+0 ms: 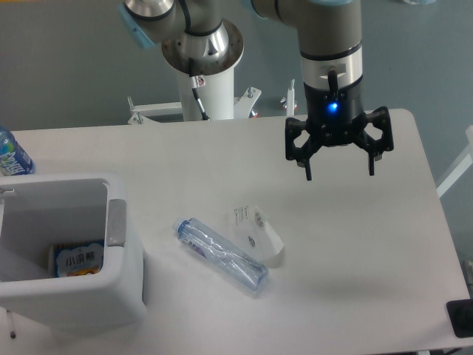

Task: Place the trash in the trash can
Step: 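Move the gripper down toward the crumpled white paper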

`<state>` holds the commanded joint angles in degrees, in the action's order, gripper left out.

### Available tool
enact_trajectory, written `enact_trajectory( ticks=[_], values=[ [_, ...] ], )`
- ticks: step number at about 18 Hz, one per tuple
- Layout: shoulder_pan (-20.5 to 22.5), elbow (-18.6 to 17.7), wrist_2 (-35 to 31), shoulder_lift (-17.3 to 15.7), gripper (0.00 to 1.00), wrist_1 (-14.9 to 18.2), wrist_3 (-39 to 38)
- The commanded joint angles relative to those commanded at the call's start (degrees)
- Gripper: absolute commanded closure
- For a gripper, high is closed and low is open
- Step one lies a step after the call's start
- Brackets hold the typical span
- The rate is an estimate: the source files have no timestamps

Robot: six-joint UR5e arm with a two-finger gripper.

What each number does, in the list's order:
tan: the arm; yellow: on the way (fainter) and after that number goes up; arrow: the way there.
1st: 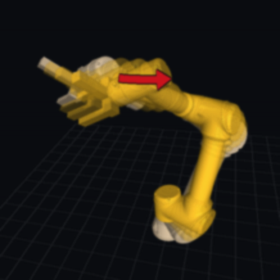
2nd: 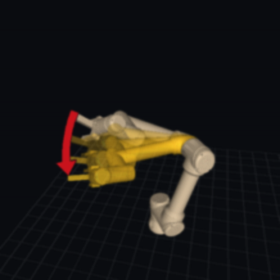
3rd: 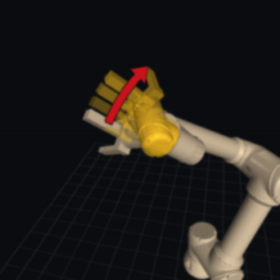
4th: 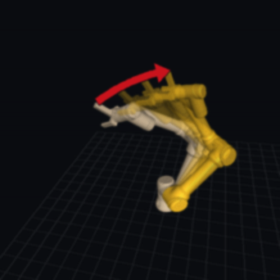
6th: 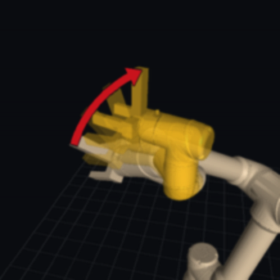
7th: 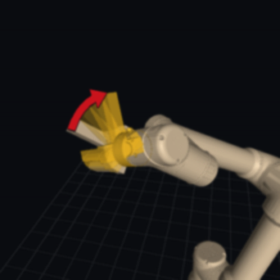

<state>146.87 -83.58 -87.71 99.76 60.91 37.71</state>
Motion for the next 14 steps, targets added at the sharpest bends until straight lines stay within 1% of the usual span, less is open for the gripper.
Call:
enact_trajectory(
  ticks=[3, 6, 10, 12, 14],
  values=[
    [-0.1, -0.1, 0.0, 0.3, 0.00, -0.2, -0.1],
    [-0.1, -3.1, -1.0, 0.3, 0.00, -0.6, -0.1],
    [-0.2, -5.3, -1.1, 0.8, 0.00, -0.4, -0.2],
    [-0.2, -7.2, -1.1, 1.3, 0.00, -0.5, -0.4],
    [-0.3, -9.8, -0.9, 1.4, 0.00, -0.6, -3.6]
  ],
)
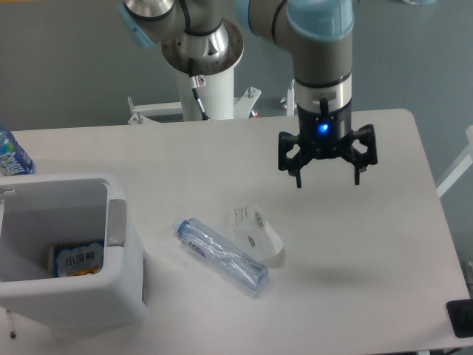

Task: Place the trash in the trash can
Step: 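Move the gripper down toward the crumpled white paper, then close the gripper on the white paper and lift it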

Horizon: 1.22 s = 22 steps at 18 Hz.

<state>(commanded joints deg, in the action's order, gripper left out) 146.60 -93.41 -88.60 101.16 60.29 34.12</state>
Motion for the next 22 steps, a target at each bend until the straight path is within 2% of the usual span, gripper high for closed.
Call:
enact_trajectory(
  ticks=[4, 6, 11, 14, 19, 20, 22],
  values=[
    [-1.3, -3.3, 1.3, 0.2, 0.00, 0.3, -2.7],
    [-1.4, -5.0, 3.2, 1.7, 0.00, 0.3, -3.1],
    [-2.7, -5.6, 3.5, 6.8, 0.00, 0.3, -3.4],
    [-3.4, -7.0, 3.4, 8.2, 0.00, 0.2, -3.3],
    [-4.0, -7.2, 3.3, 10.7, 0.00, -0.4, -3.6],
    [-4.1, -7.4, 3.3, 11.0, 0.04, -1.0, -3.6],
    [-4.4, -7.4, 3.3, 11.0, 0.27, -1.1, -3.7]
  ],
)
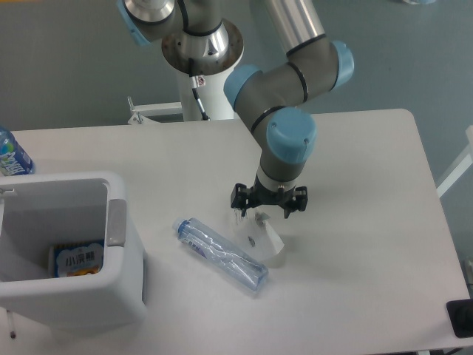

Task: Place the trash in the trash can
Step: 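Close the gripper on the white paper and lift it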

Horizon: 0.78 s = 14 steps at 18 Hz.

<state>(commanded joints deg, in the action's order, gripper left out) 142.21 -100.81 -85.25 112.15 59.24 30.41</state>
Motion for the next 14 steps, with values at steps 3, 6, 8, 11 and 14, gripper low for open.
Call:
enact_trajectory(
  ticks=[3, 6, 8, 11, 14],
  values=[
    [0.0, 0.1, 0.0, 0.0, 0.64, 0.0, -1.4],
    [0.0, 0.4, -0.1, -0.2, 0.95, 0.0, -2.1],
    [0.1, 0.3, -0.3, -0.4, 0.99, 0.0, -1.7],
    [0.7, 0.4, -0.4, -0.9, 1.00, 0.3, -1.1],
    [3.1, 1.0, -0.4, -2.5, 1.00, 0.7, 2.4]
  ],
)
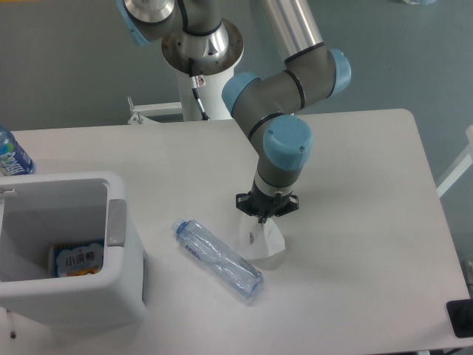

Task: Place the trash in the trash can
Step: 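Close the gripper on the white paper and lift it, then carry the white paper over the white bin and release it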

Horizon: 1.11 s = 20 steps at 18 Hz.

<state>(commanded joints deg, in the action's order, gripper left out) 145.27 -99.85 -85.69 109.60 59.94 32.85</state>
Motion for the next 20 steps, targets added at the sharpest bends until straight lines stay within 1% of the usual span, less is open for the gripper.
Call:
enact_trajectory(
  ticks=[3, 5, 7, 9, 11, 13, 16, 18, 20],
  values=[
    [2.6, 0.6, 0.4, -1.8, 1.00, 0.2, 4.8],
    [3.3, 1.4, 1.8, -3.1, 1.00, 0.1, 5.1],
    [4.2, 3.2, 6.7, -3.9, 1.00, 0.1, 4.6],
    [5.4, 5.7, 10.7, -5.6, 1.00, 0.2, 3.9],
    [5.5, 7.3, 14.9, -6.1, 1.00, 0.1, 1.4],
    [5.6, 9.7, 18.9, -6.7, 1.00, 0.2, -2.9],
    [4.6, 11.8, 25.0, -9.9, 1.00, 0.1, -12.1],
    [3.5, 12.0, 27.9, -13.0, 1.00, 0.1, -15.3],
    [2.0, 12.1, 30.6, -15.1, 1.00, -0.4, -19.2]
  ],
)
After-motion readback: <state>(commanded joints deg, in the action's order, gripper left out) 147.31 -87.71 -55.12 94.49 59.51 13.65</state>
